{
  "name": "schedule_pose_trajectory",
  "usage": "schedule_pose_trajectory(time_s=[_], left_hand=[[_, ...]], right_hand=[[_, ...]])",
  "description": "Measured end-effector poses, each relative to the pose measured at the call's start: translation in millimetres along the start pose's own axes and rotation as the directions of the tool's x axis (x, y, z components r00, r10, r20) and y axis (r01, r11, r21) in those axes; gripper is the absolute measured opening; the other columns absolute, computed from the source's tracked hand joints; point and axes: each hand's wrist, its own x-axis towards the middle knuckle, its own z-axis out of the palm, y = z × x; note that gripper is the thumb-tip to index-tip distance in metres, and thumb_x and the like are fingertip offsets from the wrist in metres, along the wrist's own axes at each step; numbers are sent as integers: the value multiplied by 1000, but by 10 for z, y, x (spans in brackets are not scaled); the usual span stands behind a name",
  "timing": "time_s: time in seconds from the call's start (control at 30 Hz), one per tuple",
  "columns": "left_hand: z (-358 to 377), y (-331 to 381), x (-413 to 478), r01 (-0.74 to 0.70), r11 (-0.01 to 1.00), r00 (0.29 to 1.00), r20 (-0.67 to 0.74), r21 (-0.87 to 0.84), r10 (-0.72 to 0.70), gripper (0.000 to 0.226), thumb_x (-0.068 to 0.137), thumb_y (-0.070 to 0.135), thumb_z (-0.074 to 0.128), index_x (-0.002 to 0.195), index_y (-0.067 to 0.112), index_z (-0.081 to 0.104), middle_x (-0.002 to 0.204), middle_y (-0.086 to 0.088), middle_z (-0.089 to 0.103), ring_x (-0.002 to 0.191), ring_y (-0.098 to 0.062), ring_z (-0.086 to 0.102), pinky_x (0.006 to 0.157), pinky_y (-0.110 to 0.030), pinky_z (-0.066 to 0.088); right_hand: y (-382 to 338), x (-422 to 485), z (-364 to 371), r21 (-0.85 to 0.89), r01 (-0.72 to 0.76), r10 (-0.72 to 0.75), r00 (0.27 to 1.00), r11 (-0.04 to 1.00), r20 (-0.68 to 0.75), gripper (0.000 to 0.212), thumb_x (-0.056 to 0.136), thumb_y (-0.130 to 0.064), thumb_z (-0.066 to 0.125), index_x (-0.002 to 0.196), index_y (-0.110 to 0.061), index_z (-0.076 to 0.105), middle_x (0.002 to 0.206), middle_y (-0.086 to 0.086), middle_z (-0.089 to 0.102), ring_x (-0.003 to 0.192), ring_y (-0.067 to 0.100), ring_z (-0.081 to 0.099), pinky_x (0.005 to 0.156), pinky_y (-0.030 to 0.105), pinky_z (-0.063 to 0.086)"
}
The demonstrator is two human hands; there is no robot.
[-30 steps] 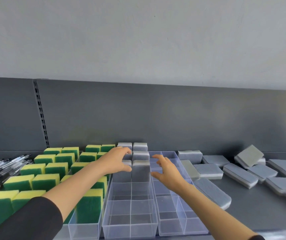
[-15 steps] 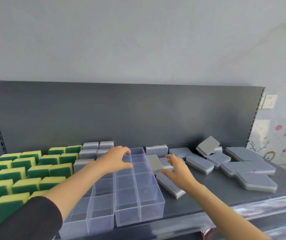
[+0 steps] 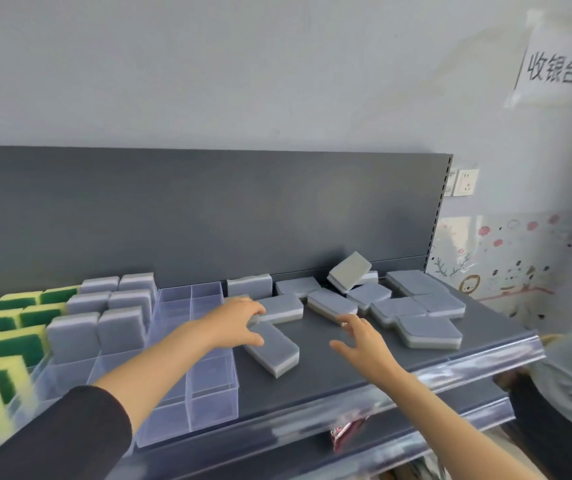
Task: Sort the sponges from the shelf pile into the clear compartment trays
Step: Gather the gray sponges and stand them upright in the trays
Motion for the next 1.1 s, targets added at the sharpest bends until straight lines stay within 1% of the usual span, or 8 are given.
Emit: schedule_pose_trajectory(time_s=[0.17,0.33,0.5,0.6,0.7,0.77,0.87,1.1], left_hand=[[96,78,163,-61,993,975,220,98,38,76,80,30,69,144,19,29,148,4,31,136,-15,29,110,-33,32],[165,147,338,-143,967,929,366,212,57,86,78,27,71,147,23,19,155,8,19,143,-14,16,115,-34,23],[251,178,572,-231,936,884,458,264,89,84,77,28,72,146,25,23,151,9,25,139,-16,25,113,-36,28],[290,203,745,-217,953,884,457,211,100,73,73,36,73,136,28,37,138,9,40,125,-16,41,103,-38,38],[306,251,903,-153,986,919,376,70,116,66,70,43,74,126,24,45,126,6,48,112,-16,48,94,-34,45],[327,264,1037,-130,991,938,322,-12,127,68,69,45,73,126,22,44,130,5,47,114,-15,48,97,-35,45],[364,290,1144,-108,992,943,309,-68,124,83,71,46,72,139,19,34,140,3,39,129,-16,41,105,-37,40],[442,258,1290,-100,995,943,321,12,91,87,68,56,68,140,22,35,142,4,38,130,-18,39,104,-39,40]], right_hand=[[173,-1,-50,9,-32,32,999,999,-1,50,90,-29,57,134,-17,38,135,6,45,126,17,44,100,28,38],[307,89,-64,2,-60,60,998,998,3,48,91,-29,55,134,-16,38,135,5,44,125,16,43,101,28,38],[418,291,-75,-17,-89,89,996,996,-7,49,91,-29,55,135,-15,38,135,5,43,126,18,43,101,27,37],[492,466,-78,-55,-97,95,995,994,-30,50,90,-30,56,134,-15,40,135,6,44,124,19,44,100,26,36],[518,640,-58,-95,-106,102,993,990,-51,51,90,-31,56,135,-15,39,135,6,43,124,20,43,101,27,36],[532,788,-17,-130,-106,100,994,986,-54,51,90,-31,55,136,-15,38,136,7,42,124,22,42,101,28,36],[540,937,44,-195,-96,89,995,976,-42,52,91,-32,53,138,-17,36,137,7,39,123,23,43,100,30,38],[594,1132,175,-352,-97,98,995,931,-16,52,91,-36,52,138,-23,35,139,8,36,130,27,32,103,34,39]])
